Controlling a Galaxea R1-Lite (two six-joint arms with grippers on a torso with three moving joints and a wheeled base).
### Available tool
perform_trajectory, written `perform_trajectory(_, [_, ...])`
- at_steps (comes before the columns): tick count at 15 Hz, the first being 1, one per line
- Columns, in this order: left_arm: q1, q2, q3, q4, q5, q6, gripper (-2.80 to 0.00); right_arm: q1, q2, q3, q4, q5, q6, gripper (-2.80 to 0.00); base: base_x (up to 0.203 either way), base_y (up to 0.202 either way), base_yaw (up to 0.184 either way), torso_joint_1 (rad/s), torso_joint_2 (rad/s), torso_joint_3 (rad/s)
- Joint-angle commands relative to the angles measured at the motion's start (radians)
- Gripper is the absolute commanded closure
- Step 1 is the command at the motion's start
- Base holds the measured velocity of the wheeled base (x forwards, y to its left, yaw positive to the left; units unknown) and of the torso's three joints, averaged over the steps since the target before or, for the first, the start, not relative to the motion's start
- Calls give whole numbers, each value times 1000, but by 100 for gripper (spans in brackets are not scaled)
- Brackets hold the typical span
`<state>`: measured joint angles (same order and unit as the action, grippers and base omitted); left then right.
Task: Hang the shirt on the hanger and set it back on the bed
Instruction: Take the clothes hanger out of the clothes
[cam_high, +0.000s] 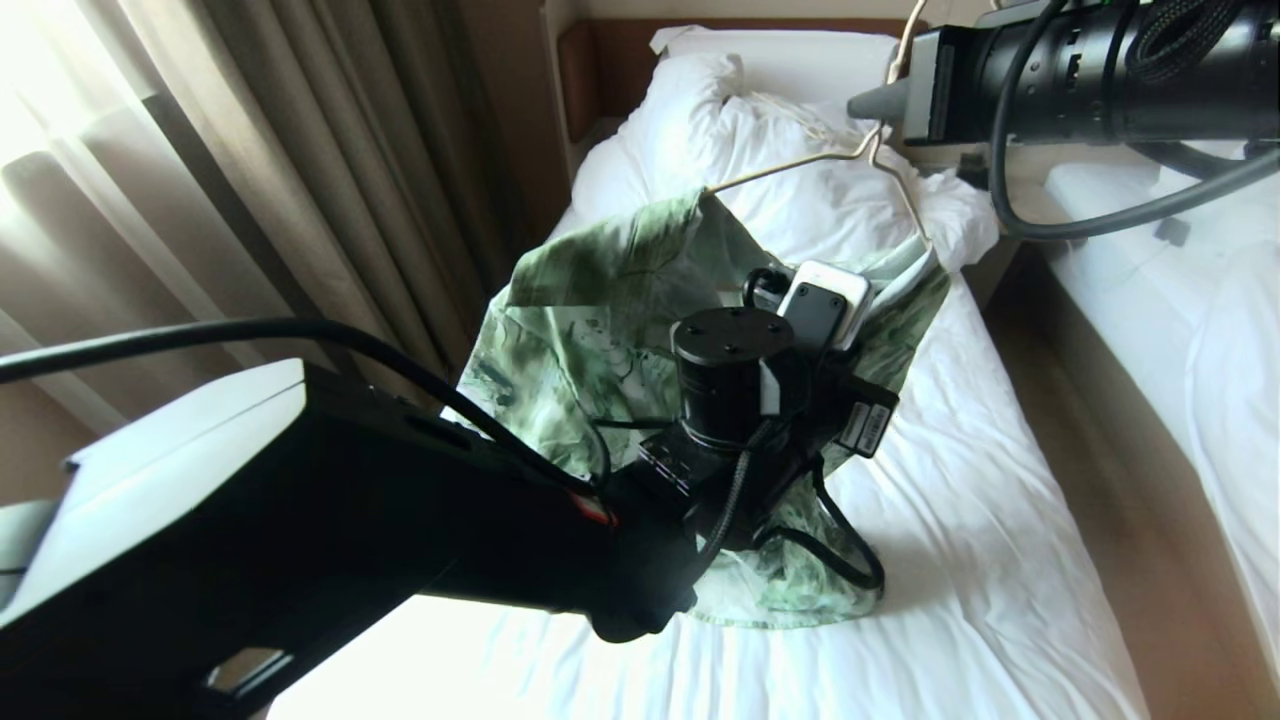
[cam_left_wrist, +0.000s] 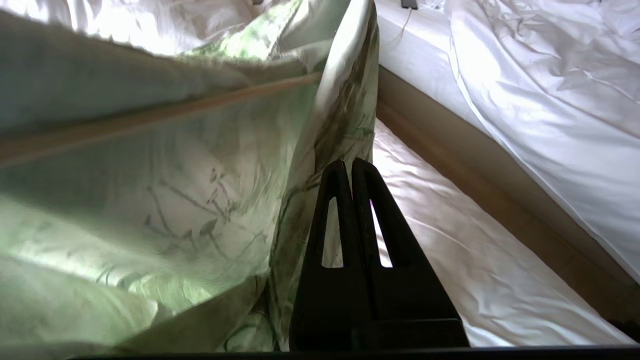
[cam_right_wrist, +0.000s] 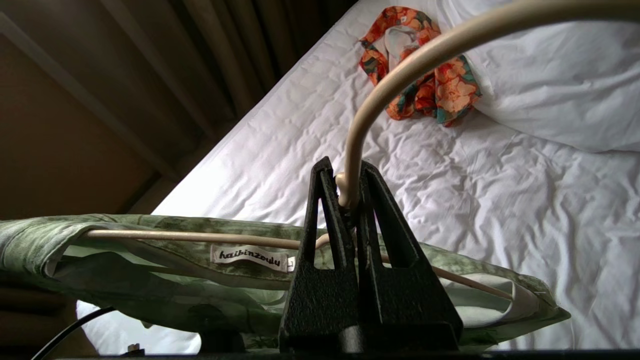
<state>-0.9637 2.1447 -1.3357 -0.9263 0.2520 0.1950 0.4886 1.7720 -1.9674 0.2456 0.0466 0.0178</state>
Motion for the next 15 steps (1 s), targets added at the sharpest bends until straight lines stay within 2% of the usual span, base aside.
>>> perform_trajectory(1, [22, 22, 1, -38, -17, 4, 0, 4, -3, 0, 3, 0, 1, 0, 0, 0, 0, 0, 0, 0])
perform_trajectory(3, [43, 47, -12, -50, -29, 6, 0, 4, -5, 1, 8, -1, 1, 0, 0, 0, 0, 0, 0, 0])
perform_trajectory(5, [39, 49, -14, -50, 11, 16, 0, 2, -6, 1, 23, -1, 1, 0, 0, 0, 0, 0, 0, 0])
perform_trajectory(6, [36, 48, -10, -51, 14, 44, 0, 1, -8, 1, 26, -1, 1, 0, 0, 0, 0, 0, 0, 0])
perform_trajectory(7, [37, 49, -18, -51, 8, 50, -280, 2, -9, 1, 27, -1, 1, 0, 0, 0, 0, 0, 0, 0])
perform_trajectory(10, [40, 52, -5, -69, -30, 50, -280, 2, -20, 6, 29, -1, 1, 0, 0, 0, 0, 0, 0, 0])
perform_trajectory(12, [23, 52, -4, -69, 9, 56, -280, 2, -22, 7, 47, -1, 1, 0, 0, 0, 0, 0, 0, 0])
perform_trajectory(15, [20, 52, -7, -69, 4, 55, -280, 4, -22, 7, 50, -1, 1, 0, 0, 0, 0, 0, 0, 0])
